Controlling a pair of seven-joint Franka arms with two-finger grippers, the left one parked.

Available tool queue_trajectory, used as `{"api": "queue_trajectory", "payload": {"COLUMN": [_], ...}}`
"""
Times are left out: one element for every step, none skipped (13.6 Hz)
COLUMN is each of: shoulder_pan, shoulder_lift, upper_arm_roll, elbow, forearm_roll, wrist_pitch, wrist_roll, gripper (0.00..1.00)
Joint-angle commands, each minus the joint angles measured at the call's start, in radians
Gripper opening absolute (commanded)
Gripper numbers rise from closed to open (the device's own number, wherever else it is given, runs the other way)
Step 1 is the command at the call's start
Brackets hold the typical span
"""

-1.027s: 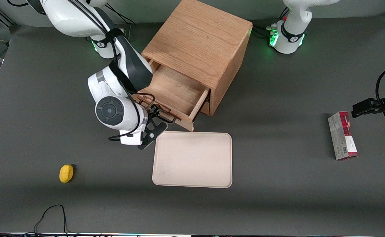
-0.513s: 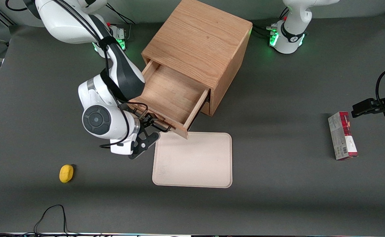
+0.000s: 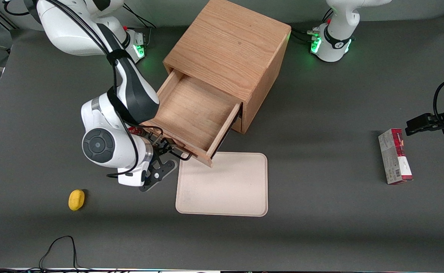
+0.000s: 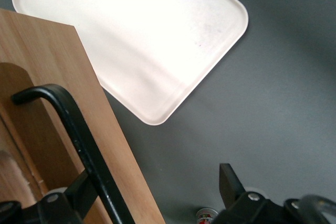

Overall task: Open upper drawer
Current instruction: 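Pull the upper drawer outward from the cabinet with the right gripper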

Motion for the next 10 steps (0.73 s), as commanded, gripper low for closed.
{"api": "queue_trajectory", "payload": {"shoulder_pan": [-0.019,-0.025,-0.037,-0.039,-0.039,-0.041,-0.042,-0.044,-0.050,-0.053], "shoulder_lift": [0.028,0.030,0.030,0.034,0.036,0.034,0.034,0.036,0.036,0.036], "upper_arm_roll": [0.002,0.002,0.004,0.004,0.004,0.004,0.002,0.002,0.002,0.004], "elbow": [0.044,0.044,0.042,0.042,0.044,0.044,0.044,0.044,0.044,0.044], "forearm_roll": [-0.014,-0.014,-0.013,-0.013,-0.013,-0.013,-0.013,-0.013,-0.013,-0.013], "wrist_pitch": [0.008,0.021,0.032,0.035,0.037,0.037,0.042,0.048,0.055,0.060], "wrist_roll": [-0.024,-0.025,-0.024,-0.024,-0.022,-0.022,-0.022,-0.021,-0.022,-0.024], "gripper": [1.00,1.00,1.00,1.00,1.00,1.00,1.00,1.00,1.00,1.00]}}
